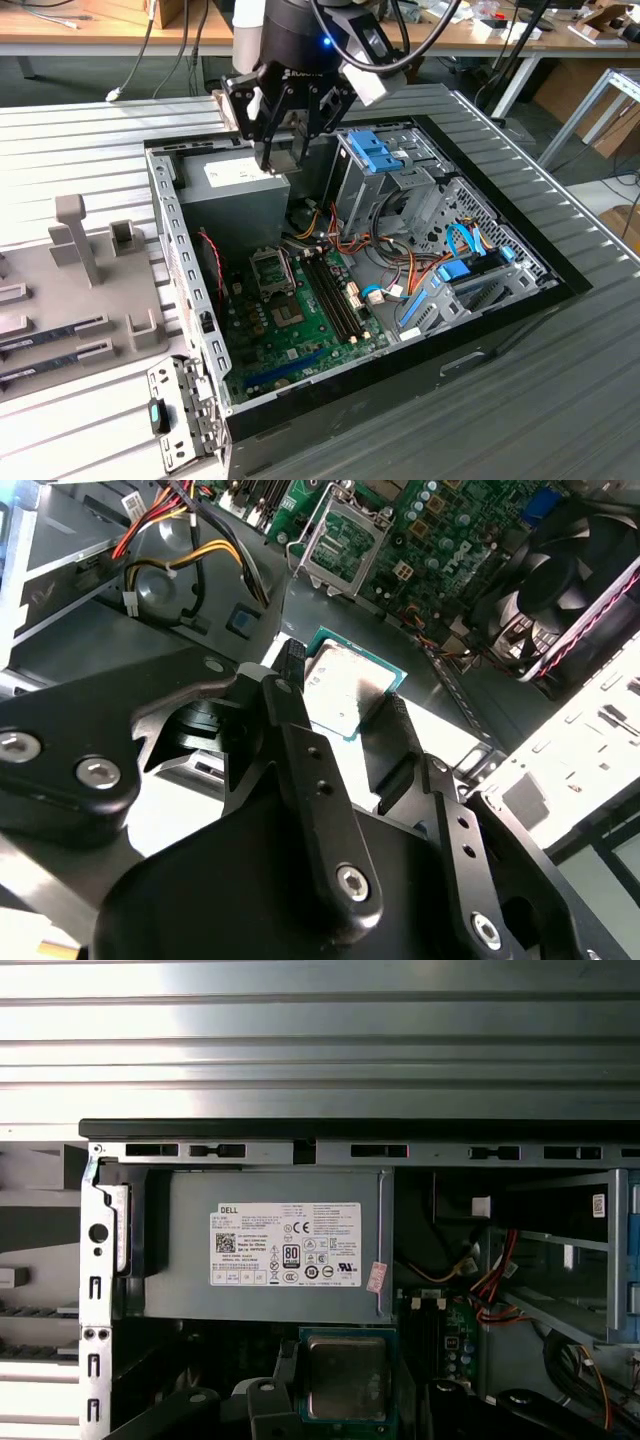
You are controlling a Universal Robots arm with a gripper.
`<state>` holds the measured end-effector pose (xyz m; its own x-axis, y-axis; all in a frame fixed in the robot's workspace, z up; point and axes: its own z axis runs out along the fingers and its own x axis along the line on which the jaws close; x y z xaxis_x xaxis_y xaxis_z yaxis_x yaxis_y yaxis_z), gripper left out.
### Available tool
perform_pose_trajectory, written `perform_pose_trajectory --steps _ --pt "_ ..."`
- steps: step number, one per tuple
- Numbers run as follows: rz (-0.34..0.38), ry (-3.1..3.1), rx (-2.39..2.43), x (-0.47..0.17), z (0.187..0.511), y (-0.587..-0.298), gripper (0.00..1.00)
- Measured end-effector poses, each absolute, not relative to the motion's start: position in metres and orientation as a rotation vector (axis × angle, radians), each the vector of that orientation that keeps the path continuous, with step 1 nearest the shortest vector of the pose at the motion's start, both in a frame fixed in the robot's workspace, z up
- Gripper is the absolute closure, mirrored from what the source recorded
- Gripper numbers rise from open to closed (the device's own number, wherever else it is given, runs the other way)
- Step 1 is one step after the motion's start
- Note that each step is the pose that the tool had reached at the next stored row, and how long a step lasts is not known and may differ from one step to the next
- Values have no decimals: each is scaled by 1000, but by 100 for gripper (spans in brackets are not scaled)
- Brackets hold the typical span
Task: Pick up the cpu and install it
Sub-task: 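Pick up the cpu and move it towards the insertion slot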
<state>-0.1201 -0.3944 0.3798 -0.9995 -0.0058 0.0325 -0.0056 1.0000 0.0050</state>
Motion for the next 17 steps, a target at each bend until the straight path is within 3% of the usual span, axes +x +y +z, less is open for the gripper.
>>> perform_pose_trajectory --steps 17 --pt "-8 -3109 9 -112 378 -397 53"
